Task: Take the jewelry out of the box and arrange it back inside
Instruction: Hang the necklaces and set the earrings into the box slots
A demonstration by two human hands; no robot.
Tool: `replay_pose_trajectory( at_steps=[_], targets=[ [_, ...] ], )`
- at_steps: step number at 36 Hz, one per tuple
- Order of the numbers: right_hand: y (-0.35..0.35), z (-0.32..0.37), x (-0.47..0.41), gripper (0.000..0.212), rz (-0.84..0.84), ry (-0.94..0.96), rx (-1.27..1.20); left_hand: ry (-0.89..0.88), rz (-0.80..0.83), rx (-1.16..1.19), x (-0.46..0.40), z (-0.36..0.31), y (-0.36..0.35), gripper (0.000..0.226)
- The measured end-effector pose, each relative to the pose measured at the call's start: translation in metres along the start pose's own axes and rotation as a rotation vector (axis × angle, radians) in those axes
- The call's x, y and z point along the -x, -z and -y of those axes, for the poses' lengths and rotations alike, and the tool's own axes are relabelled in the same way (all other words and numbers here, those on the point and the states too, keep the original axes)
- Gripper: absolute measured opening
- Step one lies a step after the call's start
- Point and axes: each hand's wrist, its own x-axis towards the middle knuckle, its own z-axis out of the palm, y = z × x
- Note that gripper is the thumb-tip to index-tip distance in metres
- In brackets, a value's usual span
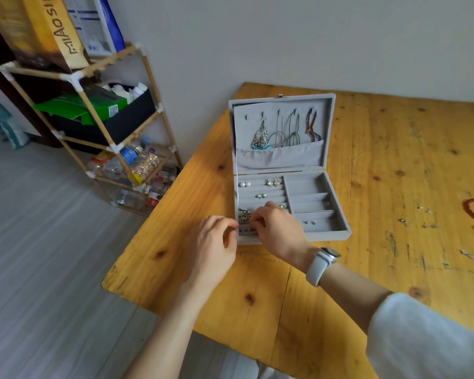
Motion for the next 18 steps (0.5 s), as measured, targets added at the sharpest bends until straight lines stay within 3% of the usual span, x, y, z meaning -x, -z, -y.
replay_pose_trajectory(
  at_steps=[12, 18],
  targets=[
    [0.004, -0.003, 0.012, 0.037, 0.079, 0.178, 0.139, -0.016, -0.041, -0.007, 0.004, -0.001, -0.003, 0.017],
    [0.013, -0.020, 0.023, 0.031, -0.057, 0.148, -0.148, 0.040, -0.039, 0.025, 0.002, -0.008, -0.004, 0.017]
  ],
)
